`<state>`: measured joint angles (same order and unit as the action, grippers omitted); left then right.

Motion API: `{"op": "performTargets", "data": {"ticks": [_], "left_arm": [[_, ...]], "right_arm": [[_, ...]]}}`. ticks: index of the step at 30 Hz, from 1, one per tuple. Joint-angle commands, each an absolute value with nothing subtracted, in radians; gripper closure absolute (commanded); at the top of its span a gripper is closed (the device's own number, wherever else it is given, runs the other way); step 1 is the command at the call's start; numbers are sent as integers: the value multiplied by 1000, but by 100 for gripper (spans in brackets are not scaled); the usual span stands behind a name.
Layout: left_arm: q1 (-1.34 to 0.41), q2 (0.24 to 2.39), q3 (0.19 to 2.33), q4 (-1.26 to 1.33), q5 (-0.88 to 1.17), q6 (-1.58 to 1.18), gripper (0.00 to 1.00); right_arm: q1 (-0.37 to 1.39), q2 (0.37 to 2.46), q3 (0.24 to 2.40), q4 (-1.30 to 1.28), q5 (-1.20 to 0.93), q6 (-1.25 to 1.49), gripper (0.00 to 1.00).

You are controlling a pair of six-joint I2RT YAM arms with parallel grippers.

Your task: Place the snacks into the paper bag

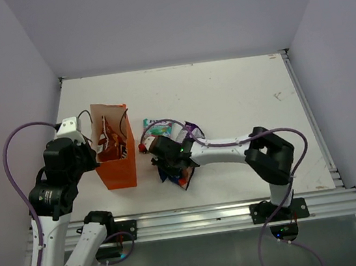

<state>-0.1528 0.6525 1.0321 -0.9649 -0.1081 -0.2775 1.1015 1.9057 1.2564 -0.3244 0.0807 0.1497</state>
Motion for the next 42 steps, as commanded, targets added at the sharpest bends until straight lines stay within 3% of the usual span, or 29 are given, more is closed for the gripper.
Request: {"op": "performTargets", "data": {"ticks": [1, 5, 9, 12, 21, 26, 29, 36, 42], "left_arm": [[-156, 660, 1049, -933, -98, -281, 100], [-156, 663, 1042, -923, -83, -278, 100], [-156, 667, 1042, -920, -74, -272, 100], [-158, 664, 1042, -917, -69, -270, 100], [-158, 657, 1040, -917, -66, -268, 100], [-156, 646, 1042, -922, -74, -268, 100], [-158, 637, 1040, -922, -80, -273, 100], [-158, 637, 1034, -916, -80, -272, 100], [-158, 649, 1025, -904, -67, -268, 100]], "right_arm": [[1025, 1645, 1328, -491, 267, 134, 100], [980, 1534, 1581, -538, 337, 42, 100], [979, 1607, 1926, -499, 305, -34, 100], [979, 1680, 2038, -365, 217, -35, 100], [976, 1952, 2277, 32, -207, 291, 100], [977, 2114, 2466, 86, -275, 452, 100], [979, 2099, 2406, 97, -284, 483, 100], [991, 1921, 1980, 140, -284, 540, 100], [1025, 1839, 1778, 161, -273, 558, 100]]}}
